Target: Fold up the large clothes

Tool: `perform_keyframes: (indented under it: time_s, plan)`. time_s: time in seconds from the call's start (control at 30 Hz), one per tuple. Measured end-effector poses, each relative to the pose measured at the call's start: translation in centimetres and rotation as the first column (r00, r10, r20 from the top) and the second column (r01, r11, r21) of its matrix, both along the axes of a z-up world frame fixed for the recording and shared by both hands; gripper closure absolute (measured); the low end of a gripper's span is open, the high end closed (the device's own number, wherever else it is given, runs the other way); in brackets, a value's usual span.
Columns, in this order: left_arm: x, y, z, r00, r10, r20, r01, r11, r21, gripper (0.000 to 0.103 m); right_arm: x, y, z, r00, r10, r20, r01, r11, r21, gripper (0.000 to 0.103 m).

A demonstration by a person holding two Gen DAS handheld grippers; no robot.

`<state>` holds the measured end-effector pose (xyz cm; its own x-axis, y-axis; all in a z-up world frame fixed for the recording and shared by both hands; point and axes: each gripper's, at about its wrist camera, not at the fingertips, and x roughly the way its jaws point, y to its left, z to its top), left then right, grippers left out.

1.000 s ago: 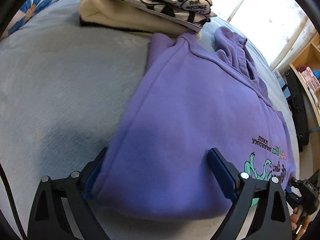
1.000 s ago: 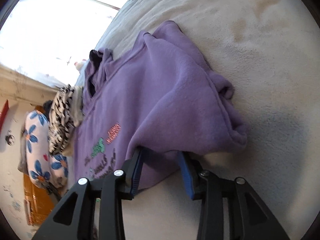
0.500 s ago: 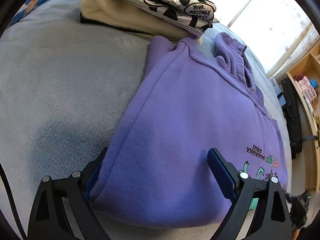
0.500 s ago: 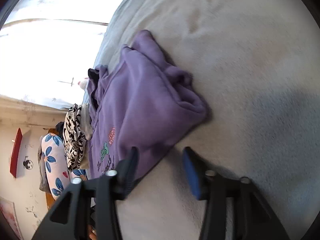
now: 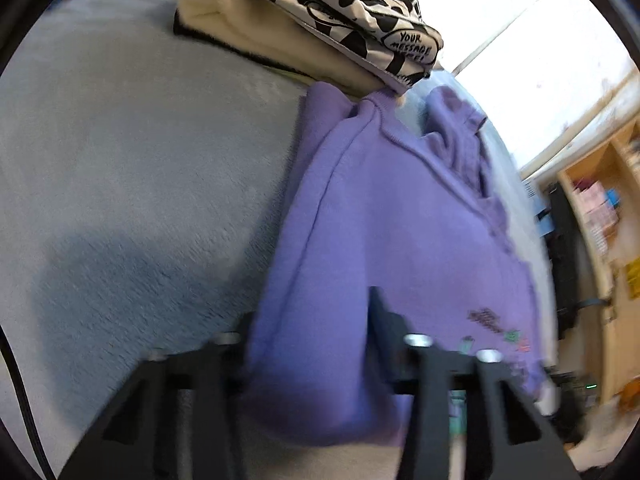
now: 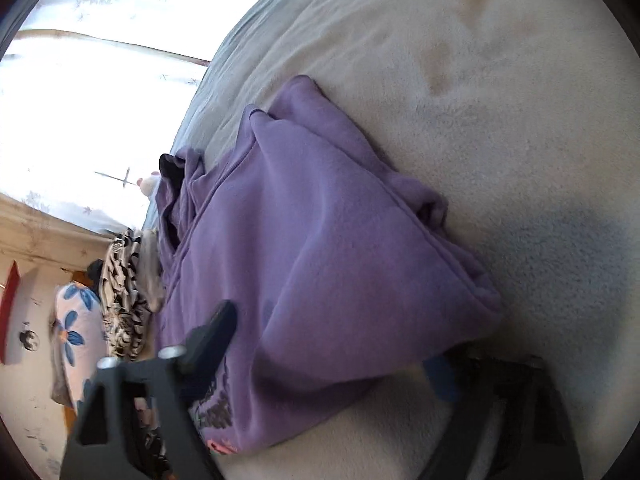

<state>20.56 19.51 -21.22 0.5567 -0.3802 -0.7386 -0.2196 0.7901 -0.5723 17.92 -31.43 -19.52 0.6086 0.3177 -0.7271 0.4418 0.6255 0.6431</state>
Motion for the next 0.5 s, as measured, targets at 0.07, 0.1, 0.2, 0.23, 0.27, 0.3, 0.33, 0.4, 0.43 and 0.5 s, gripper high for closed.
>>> perform_keyframes:
  time_s: [0.07,0.1,0.2,0.23,0.27,0.3,0.33,0.4,0.43,0.5]
  plan:
    - [-0.1,-0.4,0.4,1.0,0.015,0.0,-0.015,1.0,0.014,0.077,0.1,-0.3,-0.2,0.999,0.035,0.0,-0.035,0.999,0.0,0.077]
    - [-0.2,-0.8,0.7,1.0,0.022,-0.001,-0.022,0.999,0.032,0.079,-0.1,-0.6,-0.2,1.0,0.028,0.011,-0.029,0.999,0.015,0.082]
    - [-0.5,-1.5,1.8,0.999,0.05,-0.003,-0.05,0.997,0.063,0.081,-0.8,-0.5,1.6,0.997,0.058,0.044,-0.056,0.997,-0.047,0.086]
    - [-0.8,-1.7,2.2,0.998,0.059,-0.003,-0.059,0.996,0.062,0.082,-1.0,-0.2,2.2,0.997,0.066,0.05,-0.063,0.996,-0.068,0.087]
    - [-1.0,-1.9,2.6,0.998,0.063,-0.004,-0.063,0.996,0.063,0.082,-1.2,-0.2,2.7,0.996,0.073,0.055,-0.068,0.994,-0.084,0.088]
    - [-1.3,-2.1,3.0,0.998,0.062,-0.005,-0.062,0.996,0.065,0.082,-1.5,-0.2,3.4,0.995,0.078,0.062,-0.071,0.992,-0.1,0.088]
    - [-1.8,-2.5,3.5,0.999,0.054,-0.006,-0.053,0.996,0.073,0.082,-1.7,-0.3,3.8,0.995,0.075,0.062,-0.068,0.992,-0.11,0.088]
    - [-2.5,-3.3,4.2,1.0,0.029,-0.007,-0.028,0.994,0.101,0.082,-2.1,-0.6,4.7,0.995,0.076,0.063,-0.068,0.99,-0.128,0.089]
    - [-2.9,-3.6,4.5,1.0,0.015,-0.015,-0.014,0.994,0.112,0.082,-2.5,-0.8,5.3,0.995,0.076,0.06,-0.067,0.988,-0.137,0.089]
    - [-3.8,-3.8,4.9,0.999,-0.005,-0.032,0.009,0.993,0.121,0.082,-3.4,-1.1,6.0,0.995,0.078,0.054,-0.07,0.987,-0.141,0.089]
